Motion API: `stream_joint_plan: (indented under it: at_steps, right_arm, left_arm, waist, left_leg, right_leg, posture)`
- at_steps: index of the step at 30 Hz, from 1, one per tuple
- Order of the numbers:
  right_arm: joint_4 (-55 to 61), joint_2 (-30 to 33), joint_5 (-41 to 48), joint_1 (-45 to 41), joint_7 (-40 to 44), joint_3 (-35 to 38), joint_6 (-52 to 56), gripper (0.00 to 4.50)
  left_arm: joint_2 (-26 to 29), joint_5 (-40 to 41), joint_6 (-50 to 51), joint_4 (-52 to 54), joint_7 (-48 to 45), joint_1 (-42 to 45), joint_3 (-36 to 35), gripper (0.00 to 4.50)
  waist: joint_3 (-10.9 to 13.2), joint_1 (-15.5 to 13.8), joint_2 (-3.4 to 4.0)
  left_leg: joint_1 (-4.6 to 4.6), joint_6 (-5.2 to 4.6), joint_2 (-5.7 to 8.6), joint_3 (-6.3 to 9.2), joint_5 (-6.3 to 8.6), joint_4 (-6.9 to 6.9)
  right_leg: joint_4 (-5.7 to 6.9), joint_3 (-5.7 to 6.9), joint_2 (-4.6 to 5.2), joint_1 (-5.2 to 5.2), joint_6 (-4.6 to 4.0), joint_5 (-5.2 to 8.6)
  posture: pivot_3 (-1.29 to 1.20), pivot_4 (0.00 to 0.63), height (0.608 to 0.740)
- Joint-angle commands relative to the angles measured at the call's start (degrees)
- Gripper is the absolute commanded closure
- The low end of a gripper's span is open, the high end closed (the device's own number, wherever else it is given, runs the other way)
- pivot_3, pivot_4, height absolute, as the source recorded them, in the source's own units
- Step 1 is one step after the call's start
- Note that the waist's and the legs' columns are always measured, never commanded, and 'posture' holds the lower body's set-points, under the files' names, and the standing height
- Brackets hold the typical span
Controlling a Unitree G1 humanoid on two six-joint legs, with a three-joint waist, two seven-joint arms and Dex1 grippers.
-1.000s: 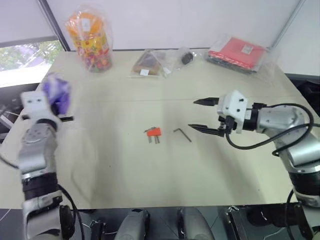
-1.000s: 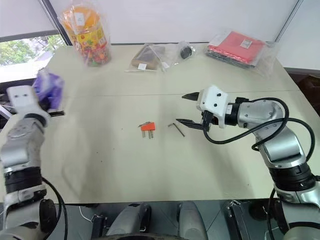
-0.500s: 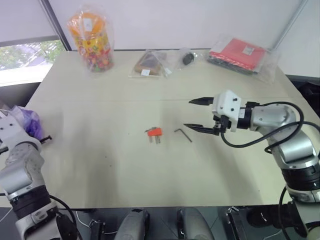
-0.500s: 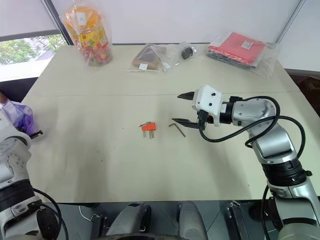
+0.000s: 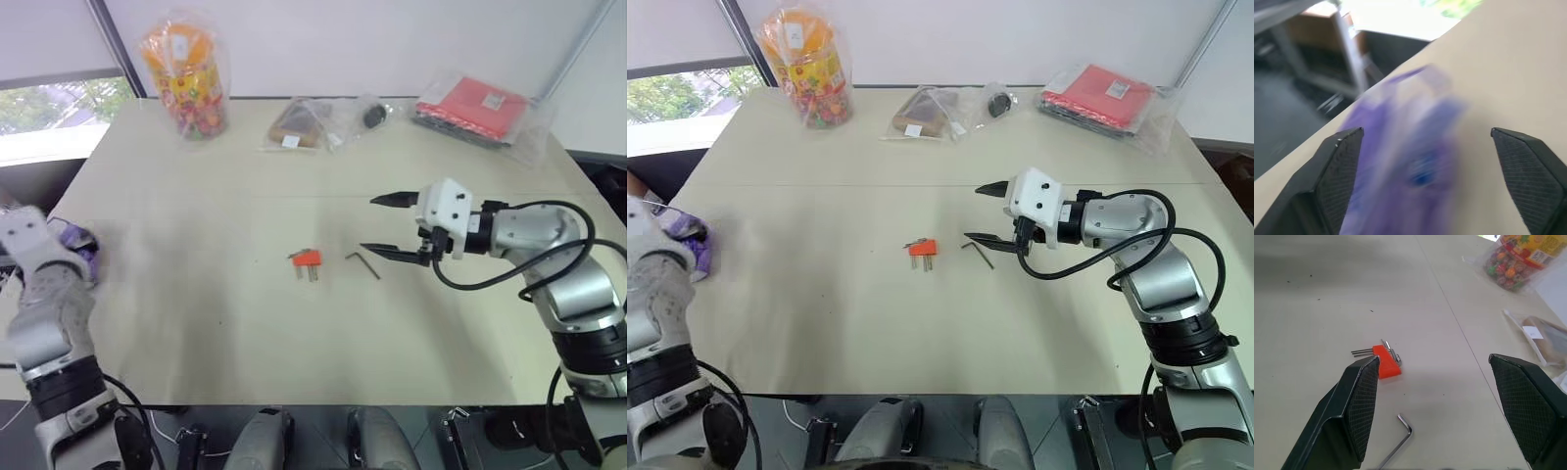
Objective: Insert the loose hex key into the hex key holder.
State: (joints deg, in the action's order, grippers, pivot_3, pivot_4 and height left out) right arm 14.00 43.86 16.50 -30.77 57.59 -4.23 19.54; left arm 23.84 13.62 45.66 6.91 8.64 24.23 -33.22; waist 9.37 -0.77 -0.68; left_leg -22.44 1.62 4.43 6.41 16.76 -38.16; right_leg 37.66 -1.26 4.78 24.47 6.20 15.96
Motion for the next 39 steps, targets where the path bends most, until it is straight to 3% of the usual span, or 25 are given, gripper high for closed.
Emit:
stream_joint_plan:
  at_steps: [1,7,15,21,39]
  right_arm:
    - [-1.52,-2.49,3.31,-1.35,-1.16,2.22,2.27,0.78]
    - [-14.24,-6.38,-0.81,-4.87,1.19,-1.83,-3.52,0.78]
    - [-37.01,-14.60,-9.16,-14.78,5.56,-9.65,-16.35,0.78]
    - [-47.58,-18.24,-16.18,-19.50,7.71,-14.69,-28.57,0.78]
    - [-63.55,-25.44,-21.18,-25.27,10.80,-15.68,-37.83,0.78]
  left_arm:
    - [-0.97,2.32,3.00,4.84,-0.92,3.69,2.94,0.09]
    - [0.28,8.91,8.55,3.44,-13.80,9.34,12.15,0.09]
    - [8.05,13.73,12.99,-1.34,-30.34,10.15,19.75,0.09]
    - [17.89,11.95,8.46,-1.99,-43.52,4.71,27.45,0.09]
    - [25.33,16.29,2.24,5.82,-59.63,-2.90,26.20,0.09]
  waist:
    - [-0.01,0.09,-0.01]
    - [-0.01,0.59,-0.01]
    - [0.00,2.90,0.00]
    - [0.00,3.39,0.02]
    - [0.02,3.37,0.06]
  left_leg:
    - [0.00,0.00,0.00,0.00,0.00,0.00]
    - [0.02,0.01,-0.02,-0.01,-0.01,0.00]
    - [0.06,0.07,-0.04,-0.05,-0.04,0.10]
    - [0.06,0.08,-0.03,-0.02,-0.04,0.16]
    - [0.05,0.10,-0.03,0.02,-0.05,0.15]
  right_leg:
    - [0.00,0.00,0.00,0.00,0.00,0.00]
    - [0.05,0.03,-0.07,0.02,0.00,0.00]
    - [0.33,0.00,-0.09,0.21,0.00,0.00]
    - [0.34,0.01,-0.07,0.24,0.00,0.00]
    - [0.35,-0.01,-0.08,0.25,-0.01,0.00]
  posture:
    - [0.00,0.150,0.740]
    - [0.00,0.150,0.740]
    - [0.00,0.150,0.740]
    - [0.00,0.150,0.740]
    - [0.00,0.150,0.740]
